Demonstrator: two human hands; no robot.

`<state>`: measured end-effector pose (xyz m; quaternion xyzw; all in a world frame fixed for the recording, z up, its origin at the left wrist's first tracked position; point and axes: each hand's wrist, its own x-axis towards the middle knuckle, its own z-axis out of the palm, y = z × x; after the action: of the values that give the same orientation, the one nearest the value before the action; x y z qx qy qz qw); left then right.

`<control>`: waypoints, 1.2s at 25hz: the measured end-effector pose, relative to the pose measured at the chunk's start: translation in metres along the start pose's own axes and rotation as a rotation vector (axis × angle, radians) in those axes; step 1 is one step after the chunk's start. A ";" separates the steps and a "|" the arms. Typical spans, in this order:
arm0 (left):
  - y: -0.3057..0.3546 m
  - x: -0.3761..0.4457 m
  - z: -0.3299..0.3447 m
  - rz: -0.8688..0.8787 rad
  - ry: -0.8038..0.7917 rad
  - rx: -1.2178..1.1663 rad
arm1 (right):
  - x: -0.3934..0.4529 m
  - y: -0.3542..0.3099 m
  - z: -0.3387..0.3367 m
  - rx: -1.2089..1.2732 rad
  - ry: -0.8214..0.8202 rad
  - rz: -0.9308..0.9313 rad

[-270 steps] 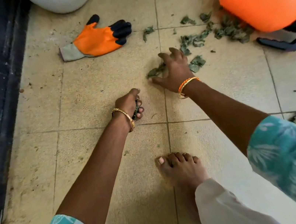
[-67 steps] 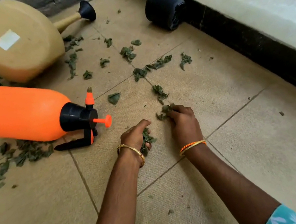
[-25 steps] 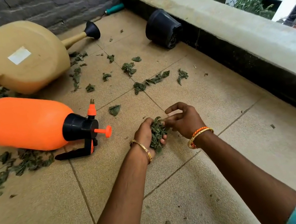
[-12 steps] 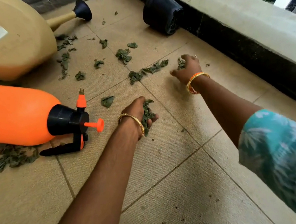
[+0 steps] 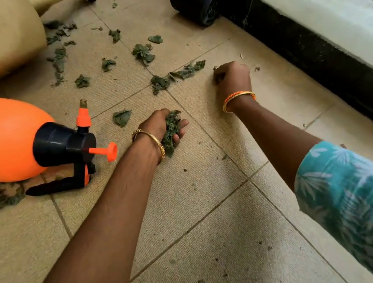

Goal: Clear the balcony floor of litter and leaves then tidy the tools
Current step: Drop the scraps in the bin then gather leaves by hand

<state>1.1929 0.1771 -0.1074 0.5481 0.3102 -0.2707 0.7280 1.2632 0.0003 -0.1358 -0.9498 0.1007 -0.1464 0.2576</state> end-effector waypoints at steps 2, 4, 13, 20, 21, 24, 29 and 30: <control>-0.001 0.001 0.006 0.015 -0.009 0.012 | -0.014 -0.012 -0.011 0.213 -0.085 0.039; -0.001 0.002 0.011 0.057 -0.024 0.011 | -0.034 -0.025 -0.019 0.419 -0.220 0.029; 0.016 0.001 0.020 0.195 0.074 0.099 | -0.044 -0.051 -0.038 0.551 -0.540 -0.009; 0.028 0.003 0.009 0.165 0.196 0.063 | 0.007 -0.047 -0.003 0.300 -0.310 0.094; 0.028 0.004 0.005 0.154 0.194 0.057 | 0.014 -0.044 0.004 0.219 -0.315 0.098; 0.025 0.005 -0.002 0.131 0.154 -0.006 | 0.022 -0.045 0.023 0.055 -0.383 0.030; 0.020 0.001 -0.006 0.177 0.118 0.077 | 0.018 -0.054 0.047 0.032 -0.315 -0.240; 0.019 0.000 -0.008 0.181 0.113 0.068 | 0.017 -0.053 0.049 0.041 -0.253 -0.255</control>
<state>1.2059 0.1893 -0.0968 0.6129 0.2907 -0.1827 0.7116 1.3013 0.0638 -0.1452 -0.9603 -0.0566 -0.0594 0.2667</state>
